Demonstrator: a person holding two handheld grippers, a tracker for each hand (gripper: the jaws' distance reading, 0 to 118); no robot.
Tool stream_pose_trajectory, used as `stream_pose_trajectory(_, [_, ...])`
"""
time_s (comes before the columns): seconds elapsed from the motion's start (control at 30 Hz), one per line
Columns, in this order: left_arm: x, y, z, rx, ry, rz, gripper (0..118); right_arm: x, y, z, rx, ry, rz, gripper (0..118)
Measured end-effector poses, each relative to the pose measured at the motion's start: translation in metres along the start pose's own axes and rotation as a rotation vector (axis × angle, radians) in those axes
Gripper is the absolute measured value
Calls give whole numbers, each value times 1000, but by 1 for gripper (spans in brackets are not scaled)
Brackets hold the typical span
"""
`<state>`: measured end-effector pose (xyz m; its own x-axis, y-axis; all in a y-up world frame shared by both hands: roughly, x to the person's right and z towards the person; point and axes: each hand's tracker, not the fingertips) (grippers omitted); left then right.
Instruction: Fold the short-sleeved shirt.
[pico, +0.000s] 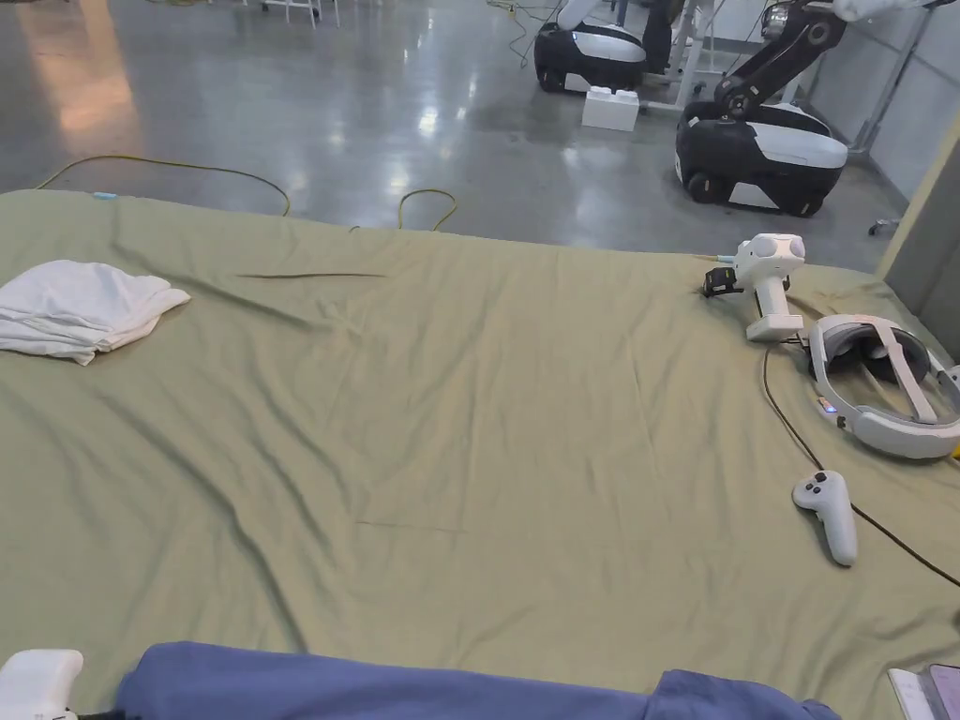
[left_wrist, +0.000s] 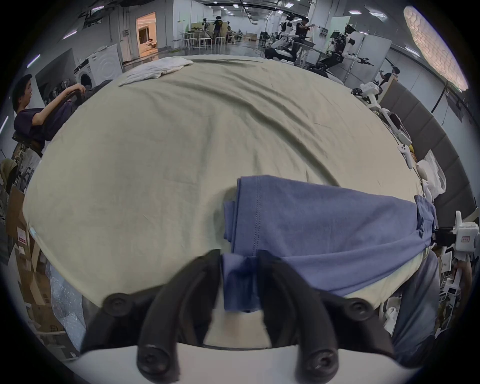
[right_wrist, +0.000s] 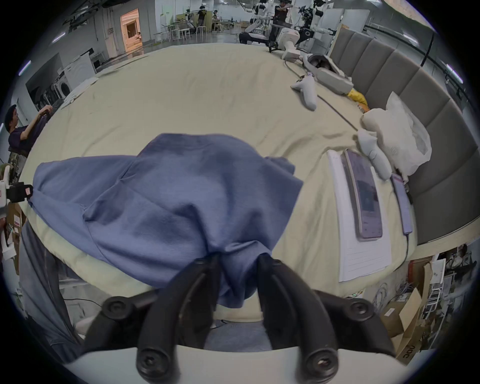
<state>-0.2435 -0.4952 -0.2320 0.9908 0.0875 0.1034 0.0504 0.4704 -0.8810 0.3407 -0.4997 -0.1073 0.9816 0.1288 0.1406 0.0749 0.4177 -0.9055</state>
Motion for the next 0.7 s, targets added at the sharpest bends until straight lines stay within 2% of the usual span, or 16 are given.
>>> stream_pose_trajectory(0.03, [1,4,7,18,-4,-3,52,1,3,8,27,-22,2,53])
stream_pose_trajectory(0.1, [6,14,21,76,-17,-7,52,-4,12,30,106,-47,10,58])
stream_pose_trajectory(0.13, [9,19,27,107,-19,-12,52,-5,17,38,140,-55,14,65])
stream_pose_trajectory(0.23, [27,37,47,231,-48,-43,52,-15,35,61,279,-102,27,65])
stream_pose_trajectory(0.3, [41,49,57,312,-63,-58,52,-24,47,72,393,-124,9,65])
stream_pose_trajectory(0.43, [72,69,70,457,-55,-75,52,-45,76,93,602,-6,-92,65])
stream_pose_trajectory(0.53, [84,80,71,580,-81,-69,52,-67,96,104,721,-7,-108,65])
stream_pose_trajectory(0.7, [114,89,87,728,-4,-114,50,-96,118,119,904,-5,-126,64])
